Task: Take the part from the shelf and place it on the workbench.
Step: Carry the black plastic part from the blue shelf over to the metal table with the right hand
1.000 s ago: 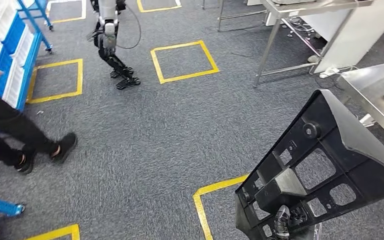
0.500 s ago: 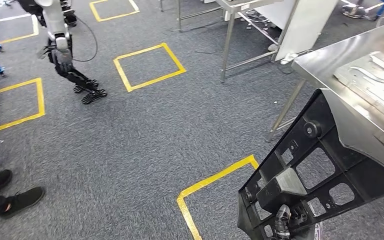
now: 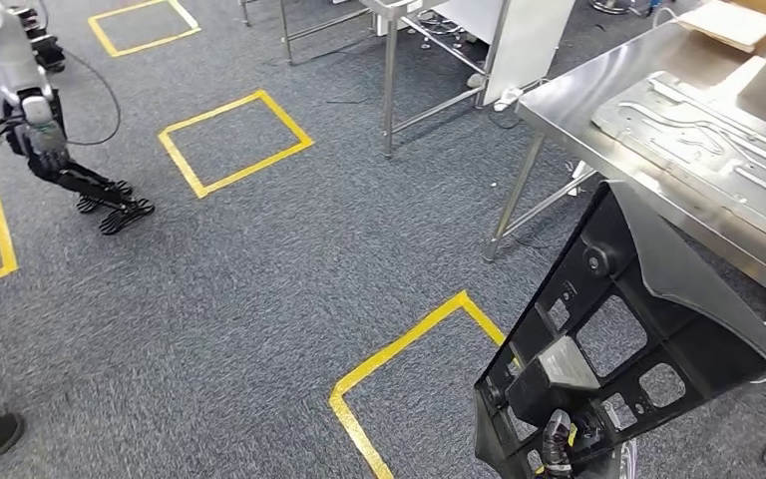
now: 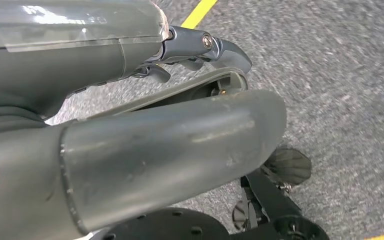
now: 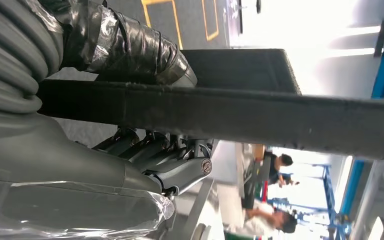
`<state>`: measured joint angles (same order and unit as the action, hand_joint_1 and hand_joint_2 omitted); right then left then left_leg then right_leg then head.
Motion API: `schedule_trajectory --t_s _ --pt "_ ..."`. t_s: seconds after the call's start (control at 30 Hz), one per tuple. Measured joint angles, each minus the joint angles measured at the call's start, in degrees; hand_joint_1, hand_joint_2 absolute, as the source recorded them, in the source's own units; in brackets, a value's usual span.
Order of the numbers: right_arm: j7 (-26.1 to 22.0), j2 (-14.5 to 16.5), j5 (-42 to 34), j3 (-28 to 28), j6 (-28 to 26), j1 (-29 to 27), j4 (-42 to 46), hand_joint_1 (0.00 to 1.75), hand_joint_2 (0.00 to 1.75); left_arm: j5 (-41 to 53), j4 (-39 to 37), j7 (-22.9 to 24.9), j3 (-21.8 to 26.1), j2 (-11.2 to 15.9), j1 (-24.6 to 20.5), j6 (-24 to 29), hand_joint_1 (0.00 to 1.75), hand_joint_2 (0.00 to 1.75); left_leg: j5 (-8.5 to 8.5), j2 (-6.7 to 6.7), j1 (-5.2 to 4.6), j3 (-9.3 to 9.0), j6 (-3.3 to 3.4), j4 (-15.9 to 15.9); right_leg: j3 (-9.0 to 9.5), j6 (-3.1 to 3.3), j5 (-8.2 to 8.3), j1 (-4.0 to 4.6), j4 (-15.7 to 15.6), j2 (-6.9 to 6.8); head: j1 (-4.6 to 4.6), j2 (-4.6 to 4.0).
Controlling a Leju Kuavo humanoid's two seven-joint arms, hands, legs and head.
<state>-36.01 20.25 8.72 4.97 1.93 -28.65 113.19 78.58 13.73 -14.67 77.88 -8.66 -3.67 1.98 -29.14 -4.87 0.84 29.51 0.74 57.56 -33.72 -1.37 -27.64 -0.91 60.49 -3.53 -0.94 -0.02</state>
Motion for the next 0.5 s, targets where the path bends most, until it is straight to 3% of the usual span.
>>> schedule_trajectory --t_s 0.03,0.1,0.17,0.2,0.27,0.33,0.37,0.4,0.47,0.5 --pt "0.0 0.0 0.1 0.0 -0.1 0.0 0.0 1.75 1.75 0.0 0.0 0.0 0.0 0.0 0.0 0.0 0.0 0.0 -0.24 -0.43 -0.12 -0.2 -0.35 0.0 0.63 0.28 0.05 0.2 -1.3 -0.49 0.01 0.0" --pt "0.0 0.0 0.1 -0.1 -0.2 0.0 0.0 1.75 1.75 0.0 0.0 0.0 0.0 0.0 -0.2 0.0 0.0 0.0 -0.58 -1.42 -0.14 -0.82 -1.03 -0.1 0.63 0.91 -0.12 0.44 -1.4 0.59 0.02 0.0" --pt "0.1 0.0 0.1 -0.1 -0.2 -0.1 0.0 1.75 1.75 0.0 0.0 0.0 0.0 0.0 -0.4 0.0 0.0 0.0 -1.58 -0.33 0.17 -0.9 -1.67 0.9 0.91 1.67 0.09 0.23 -1.8 1.8 0.03 0.0" --pt "0.1 0.0 0.1 -0.1 -0.2 -0.1 -0.1 1.75 1.75 0.0 0.0 0.0 0.0 0.0 -0.5 0.0 0.0 0.0 -2.84 1.04 0.3 -0.07 -1.88 2.9 1.04 2.05 0.24 0.06 -1.9 2.32 0.04 0.0" --pt "0.2 0.0 0.1 -0.3 -0.2 0.0 -0.2 1.75 1.75 0.0 0.0 0.0 0.0 0.0 -0.4 0.0 0.0 0.0 -6.52 3.72 0.4 3.47 -2.07 10.0 1.05 2.56 0.29 0.04 -2.0 3.45 0.06 0.0" --pt "0.3 0.0 0.1 -0.4 -0.2 0.0 -0.4 1.75 1.75 0.0 0.0 0.0 0.0 0.0 -0.2 -0.1 0.0 0.0 -8.44 4.33 0.39 7.04 -2.05 16.4 1.01 2.72 0.21 0.22 -1.8 4.92 0.05 0.0" --pt "0.4 0.0 0.1 -0.4 -0.2 0.0 -0.5 1.75 1.75 0.0 0.0 0.0 0.0 0.0 -0.1 -0.1 0.0 0.0 -7.65 4.41 0.39 7.66 -1.95 17.0 1.06 2.72 0.15 0.29 -1.7 5.74 0.04 0.0" --pt "0.4 0.0 0.1 -0.4 -0.2 0.0 -0.6 1.75 1.75 0.0 0.0 0.1 0.0 0.0 -0.1 -0.1 0.0 0.0 -5.71 4.61 0.39 7.19 -1.79 15.1 1.17 2.68 0.08 0.32 -1.6 6.55 0.05 0.0" --pt "0.5 0.0 0.2 -0.5 -0.2 0.0 -0.7 1.75 1.75 0.0 0.0 0.1 0.0 0.0 0.0 -0.1 0.0 0.0 -1.11 6.41 0.38 4.3 -1.25 7.4 1.38 2.38 -0.16 0.38 -1.4 7.99 0.05 0.0" --pt "0.6 0.0 0.2 -0.5 -0.2 0.1 -0.7 1.75 1.75 0.0 0.0 0.1 0.0 0.0 0.0 -0.1 0.0 0.0 0.18 7.51 0.37 3.03 -1.01 4.1 1.36 2.11 -0.28 0.4 -1.3 8.6 0.04 0.0"
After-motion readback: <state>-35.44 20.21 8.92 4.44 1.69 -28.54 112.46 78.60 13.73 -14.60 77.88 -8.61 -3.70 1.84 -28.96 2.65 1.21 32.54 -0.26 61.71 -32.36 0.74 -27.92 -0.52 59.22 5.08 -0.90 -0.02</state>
